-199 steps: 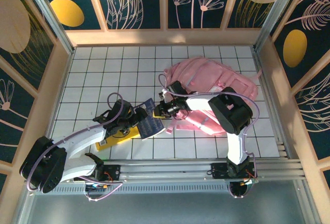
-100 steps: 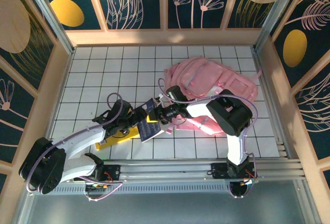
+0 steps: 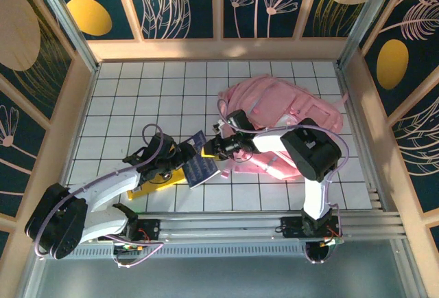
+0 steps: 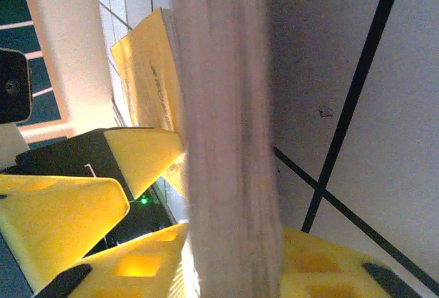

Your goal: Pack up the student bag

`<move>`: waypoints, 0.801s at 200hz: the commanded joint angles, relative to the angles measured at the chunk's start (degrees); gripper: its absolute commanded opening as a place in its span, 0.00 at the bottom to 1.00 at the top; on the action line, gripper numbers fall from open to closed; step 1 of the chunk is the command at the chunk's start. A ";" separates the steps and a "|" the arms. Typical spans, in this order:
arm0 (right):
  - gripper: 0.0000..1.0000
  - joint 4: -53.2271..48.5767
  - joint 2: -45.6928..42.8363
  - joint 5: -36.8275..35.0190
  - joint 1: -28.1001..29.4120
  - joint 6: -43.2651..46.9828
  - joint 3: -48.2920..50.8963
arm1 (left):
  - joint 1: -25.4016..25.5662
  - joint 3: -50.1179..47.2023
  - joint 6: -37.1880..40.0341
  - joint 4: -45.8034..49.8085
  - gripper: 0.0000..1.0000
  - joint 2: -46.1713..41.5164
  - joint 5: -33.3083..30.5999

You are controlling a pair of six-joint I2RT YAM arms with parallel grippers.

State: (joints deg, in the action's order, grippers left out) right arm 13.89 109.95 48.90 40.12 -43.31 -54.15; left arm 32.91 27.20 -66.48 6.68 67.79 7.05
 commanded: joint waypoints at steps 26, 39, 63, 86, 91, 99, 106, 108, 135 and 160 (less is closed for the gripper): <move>0.00 -0.86 -0.84 -0.95 1.00 1.75 -0.50 | 0.14 -0.90 0.61 2.69 0.99 0.22 -0.08; 0.00 -4.30 -1.47 -3.44 0.85 3.78 -1.59 | 0.14 -0.28 0.78 3.78 0.99 -0.25 -0.35; 0.00 -8.02 -6.78 -8.23 -1.30 6.02 -1.14 | 0.10 2.39 2.40 7.60 0.99 -2.64 -2.40; 0.00 -4.34 -15.27 -8.04 -4.45 2.44 1.84 | 0.05 5.55 3.88 10.27 0.99 -6.74 -4.28; 0.00 -3.61 -17.07 -8.34 -4.69 1.39 2.10 | 0.05 6.25 3.90 10.16 0.99 -7.73 -4.15; 0.00 -3.57 -19.52 -9.65 -4.83 -0.02 1.93 | -0.03 7.14 3.80 9.37 0.99 -9.29 -3.71; 0.00 -3.57 -21.49 -11.21 -4.86 -1.16 1.37 | -0.03 7.80 3.52 8.26 0.99 -10.61 -3.06; 0.00 -3.53 -22.05 -11.84 -4.78 -1.58 1.29 | -0.03 7.96 3.26 7.98 0.99 -10.89 -2.91; 0.00 0.03 -29.12 -21.28 -4.35 -9.27 1.39 | -0.03 8.61 -0.61 0.08 0.98 -14.52 -0.32; 0.00 8.04 -35.78 -35.50 -2.23 -19.77 5.66 | -0.03 6.80 -6.46 -13.95 0.99 -15.76 1.21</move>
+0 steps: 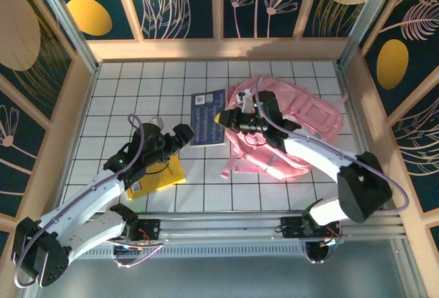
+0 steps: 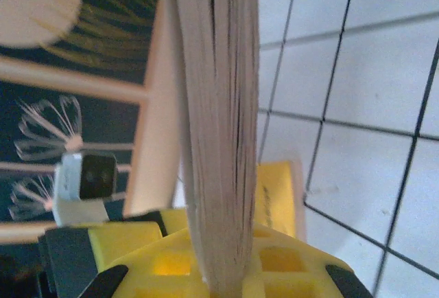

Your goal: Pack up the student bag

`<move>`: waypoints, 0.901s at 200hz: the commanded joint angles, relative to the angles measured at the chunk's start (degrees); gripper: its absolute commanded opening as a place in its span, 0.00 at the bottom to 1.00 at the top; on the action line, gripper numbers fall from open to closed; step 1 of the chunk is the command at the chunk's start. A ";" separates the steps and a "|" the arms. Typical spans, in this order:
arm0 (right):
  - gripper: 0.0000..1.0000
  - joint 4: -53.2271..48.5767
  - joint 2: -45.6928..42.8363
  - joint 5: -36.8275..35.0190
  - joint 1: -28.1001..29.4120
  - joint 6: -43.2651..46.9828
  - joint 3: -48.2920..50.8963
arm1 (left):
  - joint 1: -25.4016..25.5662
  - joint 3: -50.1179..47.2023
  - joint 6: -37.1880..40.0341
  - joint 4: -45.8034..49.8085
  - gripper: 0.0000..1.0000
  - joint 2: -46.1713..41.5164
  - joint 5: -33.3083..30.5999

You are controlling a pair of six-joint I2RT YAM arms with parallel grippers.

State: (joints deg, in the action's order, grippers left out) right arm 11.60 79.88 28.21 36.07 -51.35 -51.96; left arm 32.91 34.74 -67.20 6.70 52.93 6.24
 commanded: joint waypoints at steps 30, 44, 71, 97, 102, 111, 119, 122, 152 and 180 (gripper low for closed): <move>0.00 22.81 -9.44 -26.09 5.50 -19.70 8.41 | -0.01 -2.25 -10.56 -27.04 0.99 0.87 -0.09; 0.00 24.13 -9.89 -28.80 6.26 -20.14 8.45 | 0.05 -2.56 -12.43 -31.79 0.98 2.38 -0.70; 0.00 30.89 -9.02 -31.72 7.30 -23.82 10.46 | 0.81 -2.75 -15.70 -40.54 0.99 6.58 -1.36; 0.00 33.74 -7.62 -35.61 9.79 -24.41 10.52 | 2.53 -1.45 -16.03 -47.21 0.95 11.26 -1.26; 0.00 34.37 -7.19 -36.20 10.23 -24.48 10.53 | 2.83 -1.23 -16.11 -48.19 0.94 11.92 -1.51; 0.00 36.18 -6.33 -36.60 10.83 -24.73 10.57 | 3.11 -1.13 -16.13 -50.09 0.92 12.88 -1.82; 0.00 37.59 -5.52 -36.73 11.35 -25.22 10.72 | 3.28 -1.17 -16.29 -51.50 0.90 13.53 -2.10; 0.00 37.93 -5.27 -36.73 11.52 -25.39 10.60 | 3.30 -1.17 -16.30 -52.12 0.89 13.78 -2.18; 0.00 39.04 -3.87 -37.08 12.63 -25.64 10.48 | 3.38 -0.33 -15.35 -55.04 0.70 15.00 -2.37; 0.00 39.13 -3.94 -37.76 13.13 -25.92 11.01 | 3.37 -0.02 -14.23 -55.03 0.49 15.15 -2.93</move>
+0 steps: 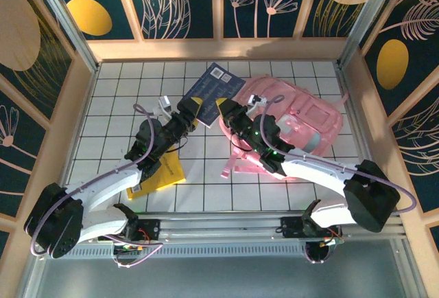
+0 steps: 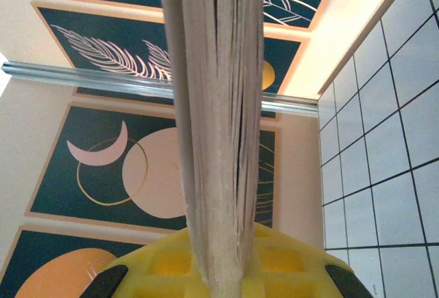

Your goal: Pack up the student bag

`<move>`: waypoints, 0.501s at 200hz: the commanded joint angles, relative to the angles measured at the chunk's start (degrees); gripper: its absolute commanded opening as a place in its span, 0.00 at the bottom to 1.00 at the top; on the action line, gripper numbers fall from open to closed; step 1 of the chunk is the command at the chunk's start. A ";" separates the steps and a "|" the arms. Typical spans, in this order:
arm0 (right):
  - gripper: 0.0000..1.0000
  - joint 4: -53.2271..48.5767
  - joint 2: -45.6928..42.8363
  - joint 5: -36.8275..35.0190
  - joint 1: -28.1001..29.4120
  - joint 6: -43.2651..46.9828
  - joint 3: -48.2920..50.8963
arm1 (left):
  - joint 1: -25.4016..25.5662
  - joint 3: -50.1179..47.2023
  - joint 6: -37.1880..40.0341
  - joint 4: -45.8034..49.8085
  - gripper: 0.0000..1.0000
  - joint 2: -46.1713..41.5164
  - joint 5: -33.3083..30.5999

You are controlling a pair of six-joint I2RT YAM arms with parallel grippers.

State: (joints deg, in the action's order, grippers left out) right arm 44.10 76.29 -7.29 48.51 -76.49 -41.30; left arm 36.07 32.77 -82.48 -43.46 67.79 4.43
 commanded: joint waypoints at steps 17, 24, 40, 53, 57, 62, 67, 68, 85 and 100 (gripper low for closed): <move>0.00 6.58 -0.29 -3.12 1.21 -0.64 0.47 | 0.22 1.52 0.61 -6.10 0.39 0.62 -1.10; 0.00 6.24 -0.14 -3.49 1.40 -0.68 0.35 | 0.21 1.43 0.33 -6.73 0.39 0.93 -0.88; 0.00 6.29 0.60 -3.44 1.67 -0.59 0.12 | 0.39 1.59 0.12 -7.75 0.39 1.66 -0.15; 0.00 6.70 1.26 -3.35 1.88 -0.83 0.10 | 0.66 2.01 0.28 -7.79 0.39 2.10 0.29; 0.00 6.79 1.39 -3.41 1.92 -0.80 0.00 | 0.75 2.15 0.30 -7.78 0.38 2.21 0.40; 0.00 6.88 1.61 -3.43 1.94 -0.81 -0.02 | 0.82 2.29 0.26 -7.85 0.38 2.32 0.53; 0.00 6.88 1.81 -3.43 1.94 -0.70 -0.13 | 0.86 2.36 0.36 -8.02 0.38 2.43 0.66; 0.00 6.88 1.78 -3.43 1.98 -0.69 -0.20 | 0.85 2.33 0.37 -8.03 0.38 2.48 0.71; 0.00 6.84 2.48 -3.39 2.04 -0.85 -0.52 | 0.97 2.59 0.82 -7.64 0.36 2.71 1.07; 0.00 6.69 2.72 -3.60 2.07 -0.78 -0.58 | 1.00 2.30 1.03 -7.49 0.31 2.45 0.60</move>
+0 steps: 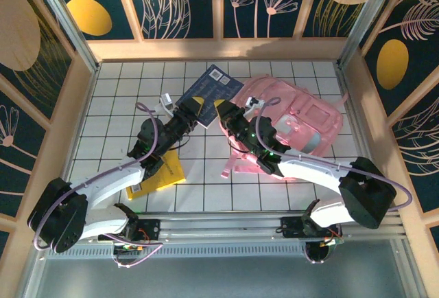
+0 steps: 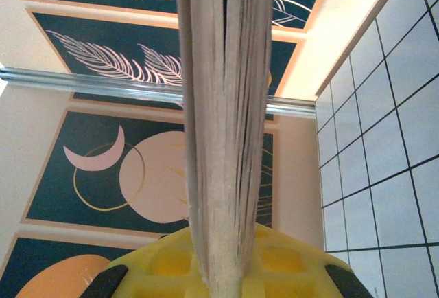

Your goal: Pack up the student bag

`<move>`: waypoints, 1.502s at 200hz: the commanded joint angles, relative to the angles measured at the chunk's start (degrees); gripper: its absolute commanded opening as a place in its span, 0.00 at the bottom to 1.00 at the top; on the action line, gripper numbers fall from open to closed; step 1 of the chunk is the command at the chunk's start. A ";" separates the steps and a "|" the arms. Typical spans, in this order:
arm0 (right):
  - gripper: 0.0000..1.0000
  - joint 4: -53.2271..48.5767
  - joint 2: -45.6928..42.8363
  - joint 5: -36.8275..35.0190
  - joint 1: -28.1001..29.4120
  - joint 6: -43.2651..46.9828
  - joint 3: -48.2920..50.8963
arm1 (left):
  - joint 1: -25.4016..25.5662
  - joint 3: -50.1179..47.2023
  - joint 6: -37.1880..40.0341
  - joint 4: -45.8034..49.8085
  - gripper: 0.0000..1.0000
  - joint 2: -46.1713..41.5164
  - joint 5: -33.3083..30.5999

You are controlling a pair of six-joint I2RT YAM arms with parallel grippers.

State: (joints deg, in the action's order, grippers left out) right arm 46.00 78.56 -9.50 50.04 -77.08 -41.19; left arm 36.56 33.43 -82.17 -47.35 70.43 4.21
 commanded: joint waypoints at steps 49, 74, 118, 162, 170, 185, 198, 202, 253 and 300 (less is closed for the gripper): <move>0.00 2.97 0.04 -3.54 1.34 0.08 -0.81 | 0.52 2.42 1.98 -2.69 0.00 -0.45 0.76; 0.02 1.73 -0.30 -4.21 1.56 1.17 -1.24 | 0.50 2.56 3.27 -1.53 0.00 -1.22 0.29; 0.65 -23.80 -4.94 -11.54 1.55 10.72 -8.79 | 0.42 6.91 11.72 14.31 0.00 -5.54 -2.77; 0.76 -47.58 -11.33 -23.97 -1.56 17.17 -14.08 | -5.43 12.87 20.59 35.05 0.00 -7.94 1.29; 0.75 -48.23 -11.94 -21.29 -3.80 21.17 -14.61 | -7.51 12.59 20.34 35.72 0.00 -7.73 4.94; 0.72 -47.22 -12.66 -13.36 -9.45 28.24 -14.75 | -10.04 13.11 22.55 38.44 0.00 -7.25 9.62; 0.69 -51.09 -10.62 -3.07 -17.79 28.86 -17.33 | -10.67 14.18 25.71 41.60 0.00 -6.85 11.78; 0.67 -53.35 -9.43 -0.45 -20.17 28.39 -18.56 | -10.71 14.52 26.77 42.23 0.00 -6.74 12.55; 0.57 -66.12 9.42 22.88 -35.22 37.69 -33.99 | -10.69 13.91 32.48 47.33 0.00 -9.94 14.31; 0.45 -65.37 17.95 26.85 -37.03 36.35 -38.81 | -10.77 13.02 35.59 48.85 0.00 -12.60 15.78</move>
State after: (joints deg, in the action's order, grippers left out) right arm -17.12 93.30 11.57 14.46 -41.98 -75.24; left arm 25.87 45.98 -50.11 1.96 59.55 17.58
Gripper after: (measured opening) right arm 0.469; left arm 0.136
